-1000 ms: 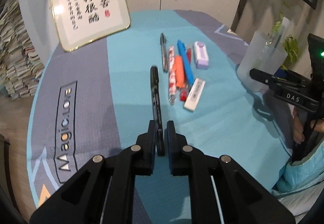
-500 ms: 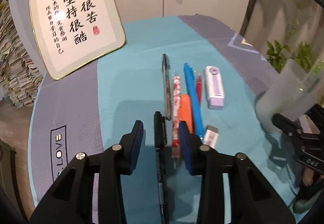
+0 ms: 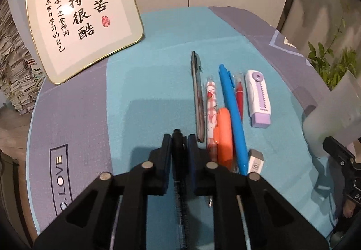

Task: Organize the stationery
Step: 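Return the left gripper to the pens and grasp the black marker, then lift the black marker and drop it into the frosted cup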

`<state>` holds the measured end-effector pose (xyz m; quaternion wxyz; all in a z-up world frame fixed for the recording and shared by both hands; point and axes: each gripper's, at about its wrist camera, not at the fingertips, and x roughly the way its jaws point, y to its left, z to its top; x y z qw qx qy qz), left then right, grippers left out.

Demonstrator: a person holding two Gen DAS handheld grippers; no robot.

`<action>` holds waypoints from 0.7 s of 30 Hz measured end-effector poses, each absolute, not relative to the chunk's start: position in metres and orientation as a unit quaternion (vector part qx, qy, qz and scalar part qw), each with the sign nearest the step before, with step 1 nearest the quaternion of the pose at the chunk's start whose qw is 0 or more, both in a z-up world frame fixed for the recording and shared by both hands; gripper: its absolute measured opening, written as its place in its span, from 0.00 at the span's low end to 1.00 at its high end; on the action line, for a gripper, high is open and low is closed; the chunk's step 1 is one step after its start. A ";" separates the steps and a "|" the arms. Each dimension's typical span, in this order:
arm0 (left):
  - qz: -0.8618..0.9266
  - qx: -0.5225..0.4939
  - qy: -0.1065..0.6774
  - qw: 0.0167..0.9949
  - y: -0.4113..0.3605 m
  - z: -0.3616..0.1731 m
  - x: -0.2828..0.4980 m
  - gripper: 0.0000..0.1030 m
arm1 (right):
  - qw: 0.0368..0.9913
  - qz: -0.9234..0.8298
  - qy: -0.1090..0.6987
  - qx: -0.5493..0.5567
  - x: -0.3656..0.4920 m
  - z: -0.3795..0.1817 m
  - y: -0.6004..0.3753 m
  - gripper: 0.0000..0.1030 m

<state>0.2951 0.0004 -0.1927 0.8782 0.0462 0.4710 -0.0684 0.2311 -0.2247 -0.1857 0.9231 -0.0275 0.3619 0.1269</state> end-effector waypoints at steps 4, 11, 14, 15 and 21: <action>-0.066 0.036 0.419 0.905 0.005 -0.161 0.272 0.12 | 0.923 0.127 0.362 -0.028 0.231 -0.186 -0.225 0.68; -0.103 0.013 0.309 0.945 0.000 -0.086 0.219 0.11 | 0.924 0.127 0.360 -0.031 0.231 -0.186 -0.224 0.68; -0.127 0.010 0.273 0.954 -0.014 -0.063 0.206 0.09 | 0.924 0.128 0.360 -0.030 0.231 -0.186 -0.223 0.68; -0.135 0.009 0.264 0.955 -0.019 -0.056 0.203 0.08 | 0.924 0.128 0.360 -0.030 0.230 -0.185 -0.223 0.68; -0.187 0.007 0.200 0.962 -0.052 -0.016 0.184 0.08 | 0.924 0.129 0.359 -0.029 0.230 -0.186 -0.223 0.68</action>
